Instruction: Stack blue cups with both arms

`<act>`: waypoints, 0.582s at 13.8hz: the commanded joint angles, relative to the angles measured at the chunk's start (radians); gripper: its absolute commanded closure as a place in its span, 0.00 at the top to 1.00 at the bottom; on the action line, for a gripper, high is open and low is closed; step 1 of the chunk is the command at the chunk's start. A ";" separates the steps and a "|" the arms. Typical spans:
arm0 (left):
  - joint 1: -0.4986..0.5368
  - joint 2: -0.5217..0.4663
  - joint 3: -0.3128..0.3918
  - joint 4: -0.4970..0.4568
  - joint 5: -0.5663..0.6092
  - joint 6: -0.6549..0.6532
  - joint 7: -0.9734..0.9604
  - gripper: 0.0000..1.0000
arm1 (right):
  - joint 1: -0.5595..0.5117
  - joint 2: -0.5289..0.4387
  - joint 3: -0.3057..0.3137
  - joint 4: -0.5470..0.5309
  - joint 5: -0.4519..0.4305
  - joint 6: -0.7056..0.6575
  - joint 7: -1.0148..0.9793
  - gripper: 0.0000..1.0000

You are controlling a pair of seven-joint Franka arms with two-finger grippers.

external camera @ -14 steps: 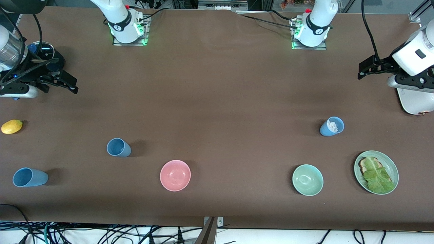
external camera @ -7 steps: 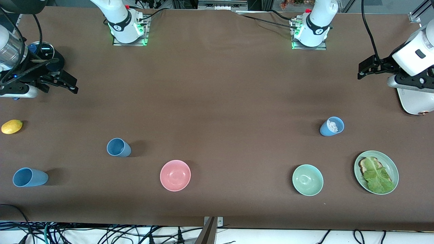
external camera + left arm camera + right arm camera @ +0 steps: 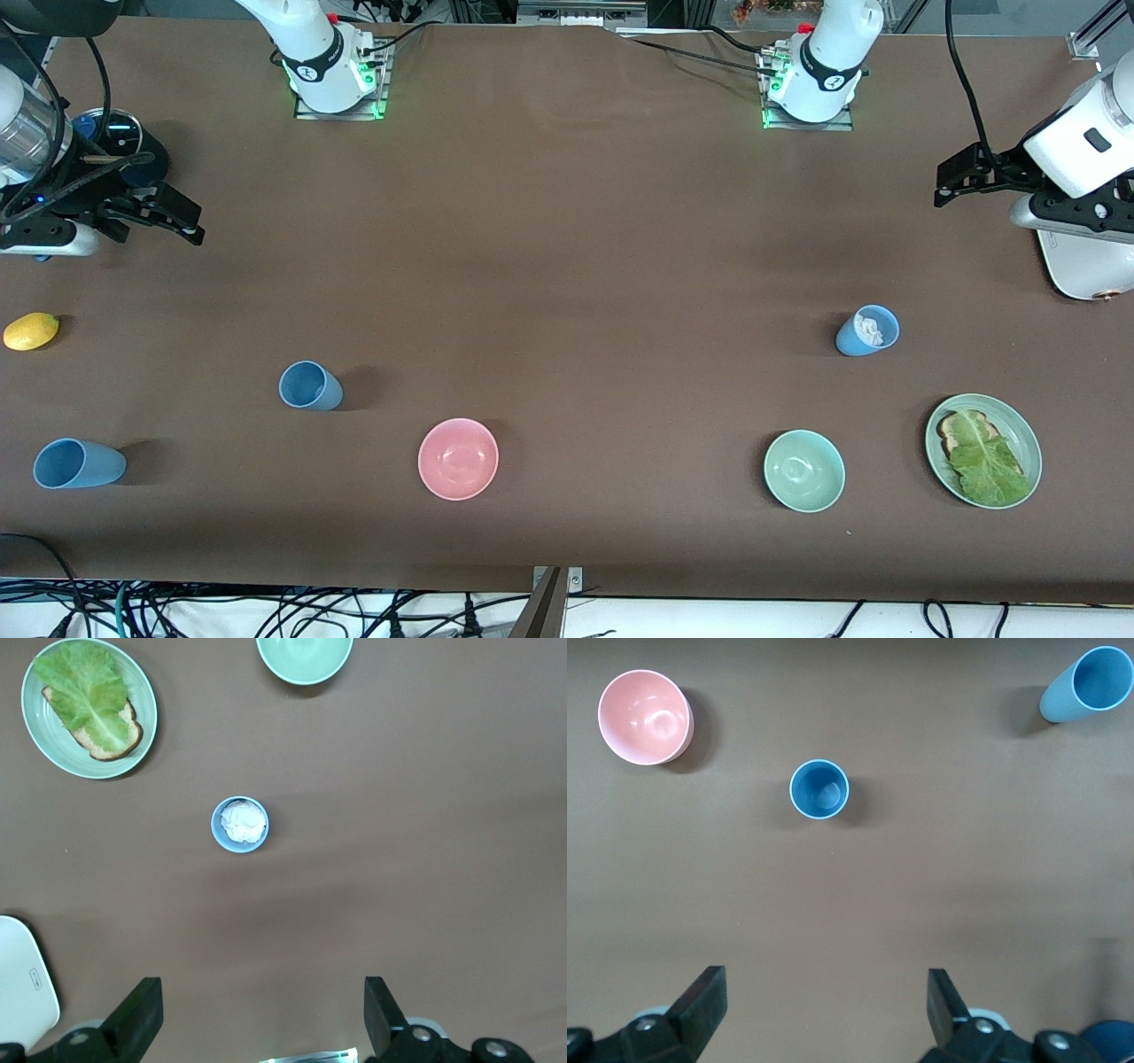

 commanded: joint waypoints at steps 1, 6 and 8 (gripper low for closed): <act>-0.004 0.006 0.003 0.021 0.010 -0.007 0.043 1.00 | -0.006 0.009 0.004 0.024 -0.007 -0.006 -0.006 1.00; -0.004 0.008 0.003 0.021 0.010 -0.007 0.034 1.00 | -0.006 0.009 0.004 0.024 -0.007 -0.006 -0.006 1.00; -0.006 0.008 0.003 0.021 0.010 -0.007 0.033 1.00 | -0.006 0.009 0.004 0.024 -0.007 -0.006 -0.006 1.00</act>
